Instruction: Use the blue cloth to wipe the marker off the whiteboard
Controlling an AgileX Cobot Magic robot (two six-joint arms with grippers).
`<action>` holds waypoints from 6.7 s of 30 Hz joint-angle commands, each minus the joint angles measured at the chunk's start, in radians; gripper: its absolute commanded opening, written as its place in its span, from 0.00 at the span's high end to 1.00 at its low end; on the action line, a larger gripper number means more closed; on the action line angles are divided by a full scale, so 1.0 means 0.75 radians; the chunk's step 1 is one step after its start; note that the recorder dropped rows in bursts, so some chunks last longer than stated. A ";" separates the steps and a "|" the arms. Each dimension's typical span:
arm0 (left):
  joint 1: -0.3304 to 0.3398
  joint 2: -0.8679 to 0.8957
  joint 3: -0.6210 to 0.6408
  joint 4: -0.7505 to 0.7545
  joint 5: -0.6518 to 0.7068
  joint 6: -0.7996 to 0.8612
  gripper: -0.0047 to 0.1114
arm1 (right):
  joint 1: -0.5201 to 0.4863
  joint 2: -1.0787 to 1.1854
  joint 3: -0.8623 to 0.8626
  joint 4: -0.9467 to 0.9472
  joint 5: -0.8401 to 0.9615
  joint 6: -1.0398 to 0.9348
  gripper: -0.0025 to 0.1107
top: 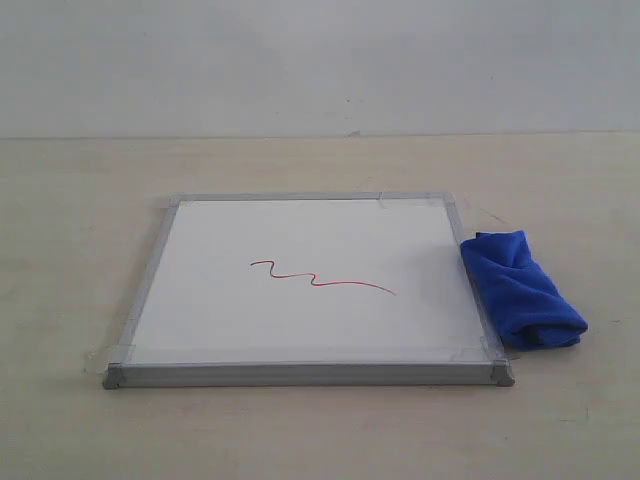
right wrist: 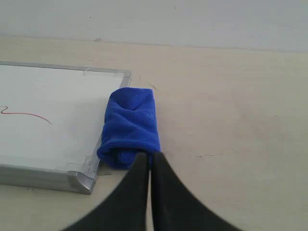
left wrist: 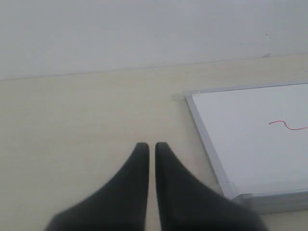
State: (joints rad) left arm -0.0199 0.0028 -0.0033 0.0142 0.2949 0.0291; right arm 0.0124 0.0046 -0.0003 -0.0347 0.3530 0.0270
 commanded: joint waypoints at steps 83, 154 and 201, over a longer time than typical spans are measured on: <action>-0.006 -0.004 0.004 -0.008 0.002 0.003 0.92 | -0.004 1.200 -0.742 0.074 -0.121 0.052 0.98; -0.006 -0.004 0.004 -0.008 0.002 0.003 0.92 | -0.004 2.772 -1.842 0.221 0.787 -0.099 0.57; -0.006 -0.004 0.004 -0.008 0.002 0.003 0.92 | 0.677 3.225 -2.618 0.530 0.666 0.033 0.98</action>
State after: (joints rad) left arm -0.0199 0.0028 -0.0033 0.0142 0.2949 0.0291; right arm 0.5183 2.3758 -1.8991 0.3699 0.7840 0.0416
